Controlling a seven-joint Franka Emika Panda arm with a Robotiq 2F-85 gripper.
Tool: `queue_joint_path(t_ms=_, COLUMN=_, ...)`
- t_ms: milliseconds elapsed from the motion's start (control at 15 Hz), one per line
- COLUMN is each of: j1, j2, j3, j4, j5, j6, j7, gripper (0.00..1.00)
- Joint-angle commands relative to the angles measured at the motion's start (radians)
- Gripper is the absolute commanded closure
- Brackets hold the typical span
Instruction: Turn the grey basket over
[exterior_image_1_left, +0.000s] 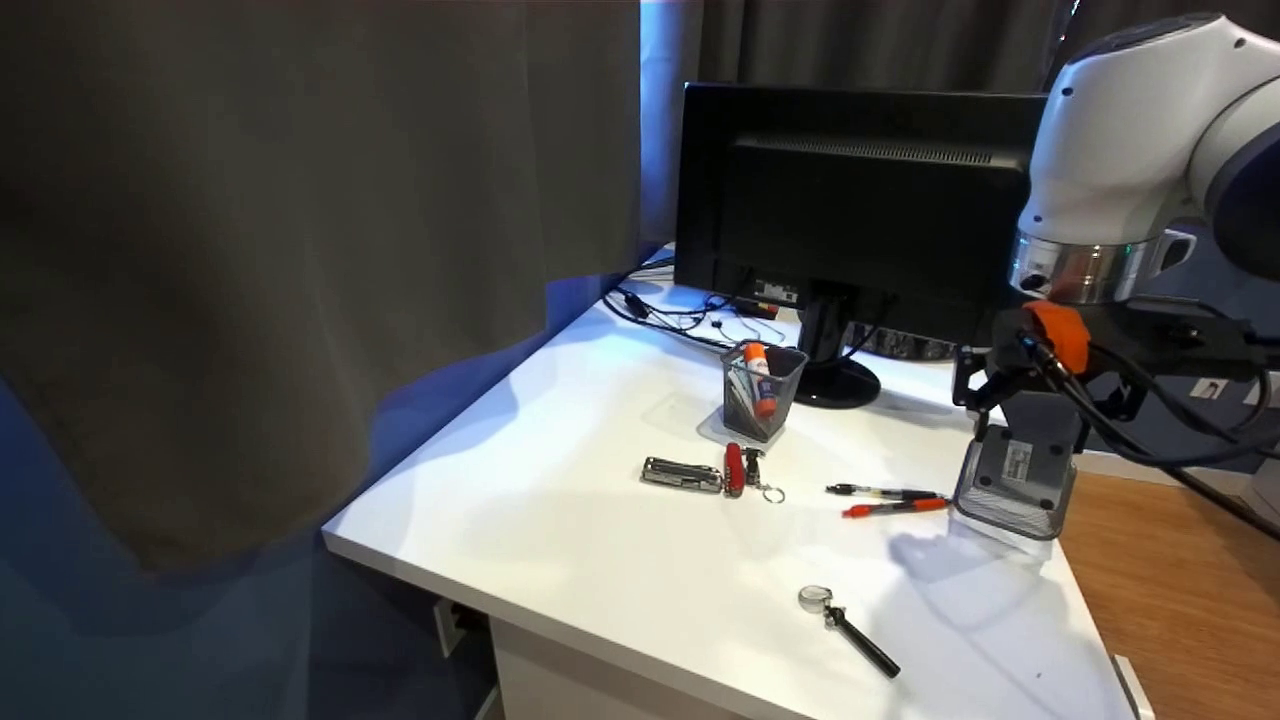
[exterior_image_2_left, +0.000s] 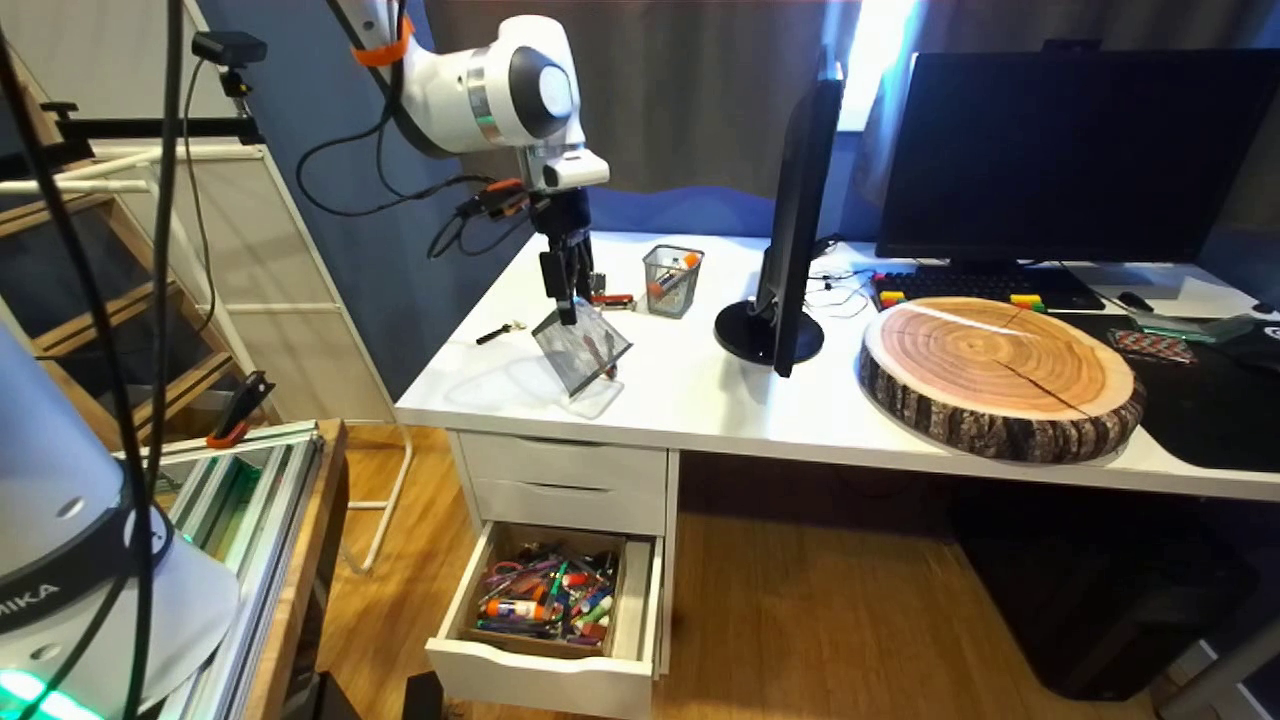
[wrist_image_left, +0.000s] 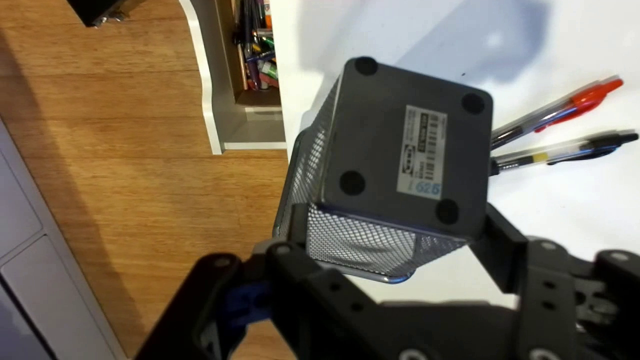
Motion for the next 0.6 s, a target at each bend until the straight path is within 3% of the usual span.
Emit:
queue_joint_path(t_ms=0, j1=0.03, j2=0.008, j3=-0.014, j4=0.001, j5=-0.091, j6=-0.015, j7=0.119, gripper=0.45)
queue_joint_path(t_ms=533, j1=0.031, j2=0.046, j3=-0.002, j4=0.016, j5=-0.108, j6=-0.007, j7=0.16, gripper=0.45)
